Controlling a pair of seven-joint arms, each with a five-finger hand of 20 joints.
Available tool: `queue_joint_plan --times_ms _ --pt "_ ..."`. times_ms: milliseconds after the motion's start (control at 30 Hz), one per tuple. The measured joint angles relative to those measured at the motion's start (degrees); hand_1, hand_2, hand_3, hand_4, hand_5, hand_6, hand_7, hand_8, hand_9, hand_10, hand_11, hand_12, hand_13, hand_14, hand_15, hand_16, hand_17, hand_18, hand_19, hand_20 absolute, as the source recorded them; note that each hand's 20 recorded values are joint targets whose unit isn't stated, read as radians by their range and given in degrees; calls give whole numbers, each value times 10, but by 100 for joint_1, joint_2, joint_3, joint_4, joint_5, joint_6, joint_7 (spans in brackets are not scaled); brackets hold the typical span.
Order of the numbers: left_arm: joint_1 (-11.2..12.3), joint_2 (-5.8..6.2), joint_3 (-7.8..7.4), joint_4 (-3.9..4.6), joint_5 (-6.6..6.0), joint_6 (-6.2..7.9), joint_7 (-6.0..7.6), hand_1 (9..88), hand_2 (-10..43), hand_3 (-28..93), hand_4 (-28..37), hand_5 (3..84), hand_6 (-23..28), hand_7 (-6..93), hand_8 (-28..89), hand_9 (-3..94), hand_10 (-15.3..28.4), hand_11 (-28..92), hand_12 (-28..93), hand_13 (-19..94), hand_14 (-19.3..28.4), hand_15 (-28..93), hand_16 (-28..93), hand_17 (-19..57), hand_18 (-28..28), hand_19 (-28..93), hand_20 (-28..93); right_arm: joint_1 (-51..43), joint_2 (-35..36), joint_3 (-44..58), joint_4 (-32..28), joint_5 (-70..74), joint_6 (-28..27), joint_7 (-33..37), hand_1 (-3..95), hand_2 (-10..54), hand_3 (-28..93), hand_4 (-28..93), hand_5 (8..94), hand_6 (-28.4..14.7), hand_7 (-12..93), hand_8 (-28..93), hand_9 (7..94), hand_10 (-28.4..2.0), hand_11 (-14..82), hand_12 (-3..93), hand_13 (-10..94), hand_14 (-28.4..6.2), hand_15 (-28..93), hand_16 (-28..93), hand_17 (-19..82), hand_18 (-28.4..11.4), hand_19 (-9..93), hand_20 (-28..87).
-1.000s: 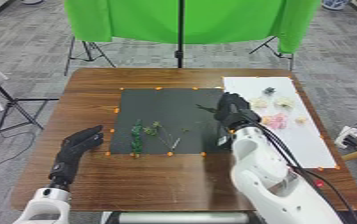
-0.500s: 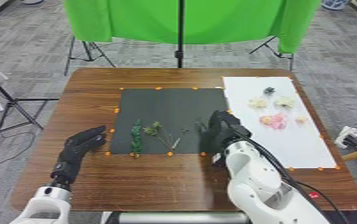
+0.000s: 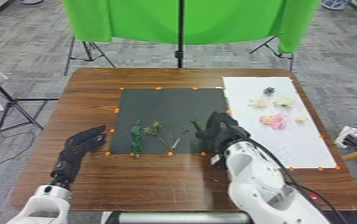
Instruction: Arrange flowers
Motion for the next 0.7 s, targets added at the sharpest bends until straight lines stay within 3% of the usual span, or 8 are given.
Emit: queue_joint_plan --times_ms 100,167,333,500,700 --pt "0 -10 -6 -8 1 -6 -13 283 -80 656 -187 433 52 91 -53 409 136 191 126 293 185 303 -3 8 150 166 218 -178 -35 278 -259 150 112 -40 217 -12 618 -138 810 -53 224 -71 876 -149 363 261 937 -26 584 329 743 -63 932 491" --pt "1 -23 -12 -11 1 -6 -13 282 -82 660 -186 433 53 91 -52 409 136 191 127 293 186 303 -3 8 150 166 217 -320 -61 496 -440 156 167 -38 211 6 614 -142 809 -52 216 -73 874 -149 369 263 937 -29 584 332 741 -68 932 502" --pt "20 -52 -32 -25 1 -6 -14 281 -81 659 -187 433 53 90 -52 409 137 191 127 293 185 304 -2 8 149 165 218 -472 -63 884 -520 166 101 70 200 5 620 -136 805 -53 196 -73 866 -148 391 269 937 -37 579 339 734 -75 932 520" --pt "58 -65 -50 -34 1 -10 -10 282 -80 658 -187 433 53 88 -52 409 137 190 127 293 185 303 -2 8 149 165 218 -475 -10 1044 -439 402 -333 133 192 -1 623 -132 802 -52 189 -72 858 -146 400 268 935 -41 571 353 724 -85 932 532" --pt "58 -67 -54 -34 4 -15 -5 282 -80 657 -186 434 53 89 -52 409 137 191 127 293 185 303 -3 7 150 166 219 -479 75 903 -401 408 -345 46 192 -2 624 -130 791 -52 172 -77 858 -146 400 266 931 -44 570 358 717 -92 932 536"
